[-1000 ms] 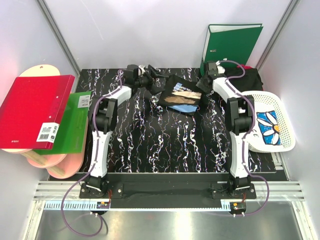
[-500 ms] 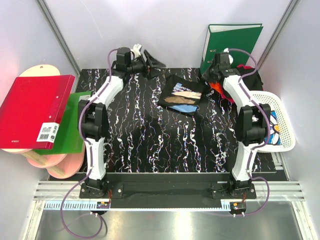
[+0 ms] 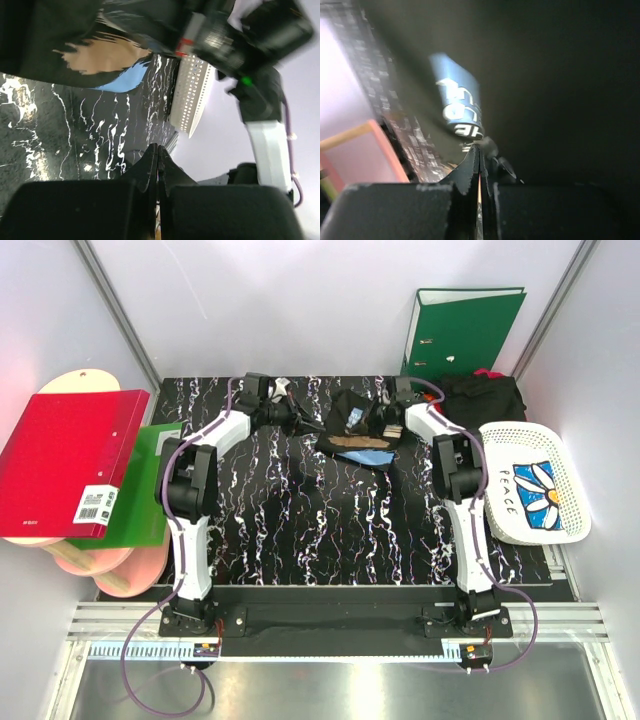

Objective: Fold and stack the t-shirts
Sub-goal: Smooth out wrinkles on the folded tshirt, then put the neatly folded tshirt into the corner of the board with the right arm

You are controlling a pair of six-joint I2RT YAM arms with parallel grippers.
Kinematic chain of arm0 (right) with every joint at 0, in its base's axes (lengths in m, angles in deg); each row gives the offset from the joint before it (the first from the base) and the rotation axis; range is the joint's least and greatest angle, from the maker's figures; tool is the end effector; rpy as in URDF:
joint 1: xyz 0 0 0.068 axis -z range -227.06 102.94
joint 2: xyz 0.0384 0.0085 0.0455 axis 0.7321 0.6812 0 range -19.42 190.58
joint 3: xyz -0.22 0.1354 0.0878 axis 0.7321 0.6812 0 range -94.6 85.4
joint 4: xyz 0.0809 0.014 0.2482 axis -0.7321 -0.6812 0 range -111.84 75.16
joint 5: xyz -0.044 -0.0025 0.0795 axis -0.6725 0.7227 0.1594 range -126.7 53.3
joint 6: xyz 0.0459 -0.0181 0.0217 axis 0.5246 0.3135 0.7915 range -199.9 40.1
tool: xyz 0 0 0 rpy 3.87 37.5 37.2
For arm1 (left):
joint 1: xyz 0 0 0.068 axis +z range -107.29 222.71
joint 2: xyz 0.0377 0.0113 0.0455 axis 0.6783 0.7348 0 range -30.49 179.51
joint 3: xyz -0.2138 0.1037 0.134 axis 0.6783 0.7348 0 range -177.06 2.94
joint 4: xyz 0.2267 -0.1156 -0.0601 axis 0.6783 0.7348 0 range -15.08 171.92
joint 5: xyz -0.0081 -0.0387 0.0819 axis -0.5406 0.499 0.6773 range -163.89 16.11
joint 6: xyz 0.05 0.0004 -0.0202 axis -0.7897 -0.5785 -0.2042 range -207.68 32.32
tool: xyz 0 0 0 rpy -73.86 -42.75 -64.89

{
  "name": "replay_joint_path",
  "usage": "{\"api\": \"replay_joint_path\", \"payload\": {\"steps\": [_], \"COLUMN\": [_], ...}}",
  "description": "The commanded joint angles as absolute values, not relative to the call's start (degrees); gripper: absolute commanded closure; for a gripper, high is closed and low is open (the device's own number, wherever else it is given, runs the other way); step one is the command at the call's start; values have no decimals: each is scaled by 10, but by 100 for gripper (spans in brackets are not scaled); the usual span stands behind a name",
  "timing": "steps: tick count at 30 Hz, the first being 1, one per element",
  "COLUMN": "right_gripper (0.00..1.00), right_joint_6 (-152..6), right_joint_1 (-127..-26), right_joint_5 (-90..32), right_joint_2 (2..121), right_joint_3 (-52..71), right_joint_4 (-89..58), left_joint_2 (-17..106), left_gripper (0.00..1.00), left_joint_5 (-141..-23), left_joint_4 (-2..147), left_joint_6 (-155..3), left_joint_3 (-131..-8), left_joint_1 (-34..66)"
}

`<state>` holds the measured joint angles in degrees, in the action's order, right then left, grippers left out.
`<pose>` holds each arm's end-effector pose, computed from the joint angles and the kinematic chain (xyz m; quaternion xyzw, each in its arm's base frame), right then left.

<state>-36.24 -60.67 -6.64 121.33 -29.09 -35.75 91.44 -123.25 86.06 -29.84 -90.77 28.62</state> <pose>0.5225 0.1447 0.1491 0.1417 0.8929 0.3809 0.1939 0.4582 -0.1429 0.2129 -0.1403 0.8288 -0.5337 0.0929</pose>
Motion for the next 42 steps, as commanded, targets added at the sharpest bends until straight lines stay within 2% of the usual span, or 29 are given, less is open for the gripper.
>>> {"api": "replay_joint_path", "payload": {"steps": [1, 5, 6, 8, 9, 10, 11, 12, 13, 14, 16, 21, 26, 31, 42], "right_gripper": [100, 100, 100, 93, 81, 69, 52, 17, 6, 1, 0, 0, 0, 0, 0], "right_joint_6": [-339, -384, -396, -432, -445, -457, -475, -479, -479, -466, -436, -340, -329, -332, -307], "right_joint_1": [-602, -604, -604, -603, -603, -603, -600, -597, -591, -570, -538, -445, -436, -453, -541], "right_joint_5": [-31, -49, -59, -87, -95, -111, -121, -131, -138, -138, -107, -101, -116, -126, -190], "right_joint_2": [1258, 1227, 1188, 1146, 1104, 1085, 1066, 1029, 1012, 996, 958, 856, 832, 865, 960], "right_joint_3": [-350, -351, -350, -356, -357, -358, -348, -337, -324, -288, -240, 19, 152, 169, 113], "right_joint_4": [-415, -425, -424, -423, -423, -425, -428, -428, -428, -426, -418, -309, -288, -278, -274], "left_joint_2": [858, 850, 844, 841, 840, 841, 841, 838, 834, 831, 823, 817, 815, 825, 822], "left_gripper": [98, 77, 47, 15, 1, 1, 1, 1, 1, 1, 1, 1, 1, 1, 1], "left_joint_5": [-1243, -1233, -1228, -1219, -1218, -1220, -1221, -1218, -1210, -1207, -1201, -1199, -1206, -1218, -1228], "left_joint_4": [863, 875, 877, 884, 885, 885, 886, 892, 896, 903, 911, 951, 979, 997, 1010], "left_joint_6": [-327, -341, -347, -357, -360, -363, -369, -374, -379, -394, -409, -457, -487, -501, -516], "left_joint_3": [-907, -906, -904, -900, -900, -900, -900, -899, -896, -893, -886, -872, -865, -875, -875], "left_joint_1": [285, 285, 283, 284, 283, 284, 283, 282, 281, 281, 281, 281, 281, 283, 297]}}
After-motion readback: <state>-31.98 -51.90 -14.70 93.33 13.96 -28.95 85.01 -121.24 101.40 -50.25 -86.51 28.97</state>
